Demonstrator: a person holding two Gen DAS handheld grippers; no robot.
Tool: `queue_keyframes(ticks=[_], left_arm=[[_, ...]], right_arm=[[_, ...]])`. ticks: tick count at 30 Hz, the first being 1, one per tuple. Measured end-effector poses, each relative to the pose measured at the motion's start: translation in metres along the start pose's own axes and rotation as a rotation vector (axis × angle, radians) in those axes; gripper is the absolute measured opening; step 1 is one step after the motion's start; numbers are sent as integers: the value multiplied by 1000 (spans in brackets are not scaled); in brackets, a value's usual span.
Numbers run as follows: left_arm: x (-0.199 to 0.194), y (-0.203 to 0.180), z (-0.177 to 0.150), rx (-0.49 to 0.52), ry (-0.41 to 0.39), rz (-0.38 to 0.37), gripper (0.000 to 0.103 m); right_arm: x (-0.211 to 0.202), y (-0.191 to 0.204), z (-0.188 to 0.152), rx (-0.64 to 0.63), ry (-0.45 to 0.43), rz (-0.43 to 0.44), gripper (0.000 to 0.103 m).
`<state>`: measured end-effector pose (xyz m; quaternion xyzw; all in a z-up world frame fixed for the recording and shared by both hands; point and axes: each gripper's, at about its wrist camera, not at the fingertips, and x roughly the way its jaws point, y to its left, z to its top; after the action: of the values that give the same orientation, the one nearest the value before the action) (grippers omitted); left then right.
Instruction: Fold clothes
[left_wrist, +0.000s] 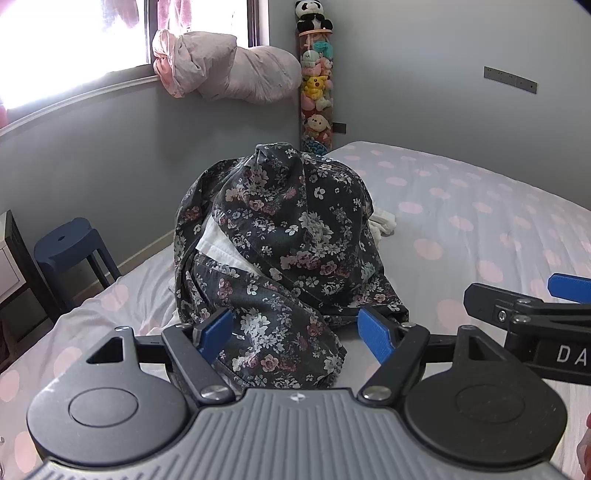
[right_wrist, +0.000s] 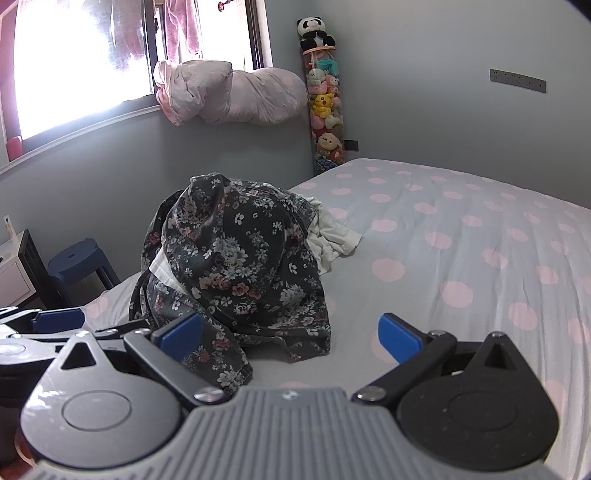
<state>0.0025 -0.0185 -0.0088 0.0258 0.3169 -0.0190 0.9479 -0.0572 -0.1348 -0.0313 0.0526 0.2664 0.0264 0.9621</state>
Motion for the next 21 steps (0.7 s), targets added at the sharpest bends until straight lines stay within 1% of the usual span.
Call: queue_keyframes(ticks=[4,16,18,21], left_arm=[[0,3,0,-12,2,-12,74],[10,7,2,-29,26,-10,74],[13,9,4,-35,35,-17,74],[20,18,11,-49,45,-53,74]], right_arm=[[0,2,-1,-5,-1,-7,103],[8,4,2,-8,20,-7,102],[10,5,3,-12,22,-2,102],[17,5,6,-22,14,10,102]])
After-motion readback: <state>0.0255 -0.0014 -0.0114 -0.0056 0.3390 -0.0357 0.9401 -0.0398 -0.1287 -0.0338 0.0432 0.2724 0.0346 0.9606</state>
